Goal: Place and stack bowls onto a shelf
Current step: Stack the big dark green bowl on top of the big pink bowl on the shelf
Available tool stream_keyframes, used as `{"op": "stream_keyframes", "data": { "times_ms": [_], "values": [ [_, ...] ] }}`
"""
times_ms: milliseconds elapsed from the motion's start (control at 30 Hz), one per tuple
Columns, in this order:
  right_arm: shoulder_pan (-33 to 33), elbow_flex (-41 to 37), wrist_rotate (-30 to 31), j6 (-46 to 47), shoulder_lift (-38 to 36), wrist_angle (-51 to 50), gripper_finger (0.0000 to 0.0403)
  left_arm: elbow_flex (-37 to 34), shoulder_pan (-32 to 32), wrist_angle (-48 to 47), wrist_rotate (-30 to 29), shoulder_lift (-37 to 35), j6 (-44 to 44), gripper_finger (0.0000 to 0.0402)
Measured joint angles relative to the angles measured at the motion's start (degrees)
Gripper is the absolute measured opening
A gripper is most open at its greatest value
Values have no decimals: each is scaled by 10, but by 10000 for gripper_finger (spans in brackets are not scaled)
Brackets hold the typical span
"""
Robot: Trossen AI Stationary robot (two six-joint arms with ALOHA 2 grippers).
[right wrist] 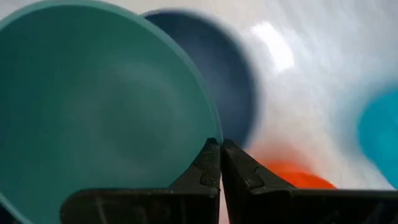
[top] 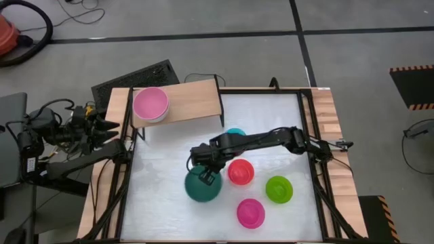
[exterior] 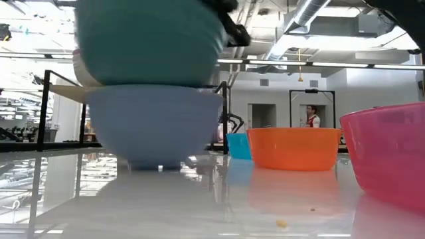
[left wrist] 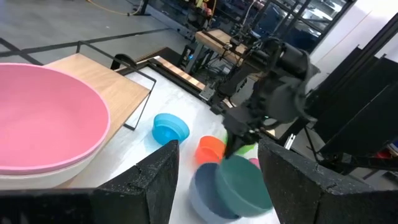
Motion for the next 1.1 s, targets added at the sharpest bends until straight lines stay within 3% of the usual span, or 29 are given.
{"op": "stream_keyframes", "data": {
  "times_ms": [200, 367, 600, 1100],
  "values": [
    [-7, 2, -21, 8, -2, 44, 22, 0, 0, -1, 0, 0, 0, 204],
    [-26, 4, -13, 8, -27, 161, 22, 0, 0, -8, -7, 0, 0, 204],
    [-103, 4, 43, 13, -39, 361, 22, 0, 0, -26, -42, 0, -1, 204],
    [-212, 4, 17, -1, -39, 606, 22, 0, 0, -26, -74, 0, -6, 204]
  ]
}}
